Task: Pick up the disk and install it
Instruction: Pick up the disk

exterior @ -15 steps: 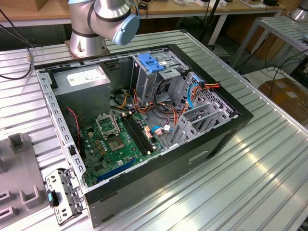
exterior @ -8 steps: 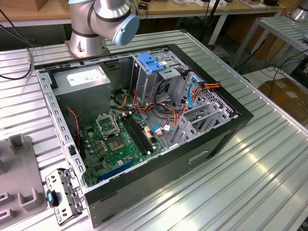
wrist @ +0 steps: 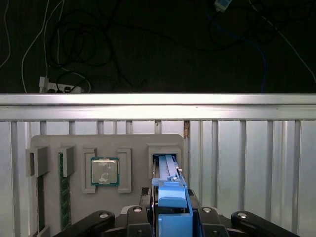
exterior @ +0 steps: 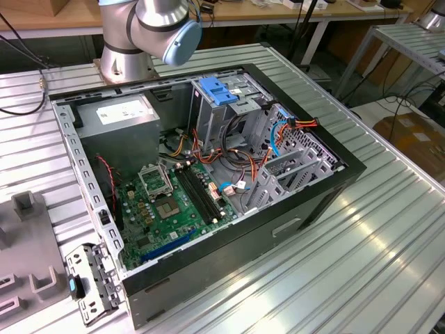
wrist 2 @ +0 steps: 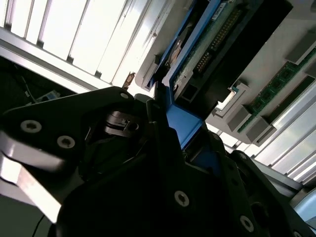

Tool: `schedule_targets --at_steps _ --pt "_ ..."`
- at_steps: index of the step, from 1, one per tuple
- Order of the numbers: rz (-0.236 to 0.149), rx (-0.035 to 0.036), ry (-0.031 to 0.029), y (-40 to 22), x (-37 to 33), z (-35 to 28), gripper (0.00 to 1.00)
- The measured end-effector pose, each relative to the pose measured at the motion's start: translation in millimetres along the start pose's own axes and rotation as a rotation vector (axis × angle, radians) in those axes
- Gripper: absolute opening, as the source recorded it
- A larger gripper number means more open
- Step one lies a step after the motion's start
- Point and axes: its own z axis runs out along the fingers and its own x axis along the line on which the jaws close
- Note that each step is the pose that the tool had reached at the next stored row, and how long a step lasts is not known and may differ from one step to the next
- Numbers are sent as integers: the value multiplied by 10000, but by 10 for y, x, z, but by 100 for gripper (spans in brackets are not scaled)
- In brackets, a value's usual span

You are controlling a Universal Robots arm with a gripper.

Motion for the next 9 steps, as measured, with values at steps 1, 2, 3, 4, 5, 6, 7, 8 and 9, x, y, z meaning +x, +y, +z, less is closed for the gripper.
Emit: schedule_targets --at_steps 1,2,3,4,5,6,7,8,9 --pt "-1 0 -1 0 0 0 37" --pt "-1 0 -1 0 0 0 37" --pt "-1 0 -1 0 0 0 37" --pt "0 0 -2 0 0 0 37" --pt "-1 -1 -2 0 0 0 37" --pt "1 0 -2 0 0 -1 37" --pt "3 -1 -2 0 0 0 37" --pt "6 -1 -2 0 0 -1 37" --pt "9 -1 -2 0 0 0 37"
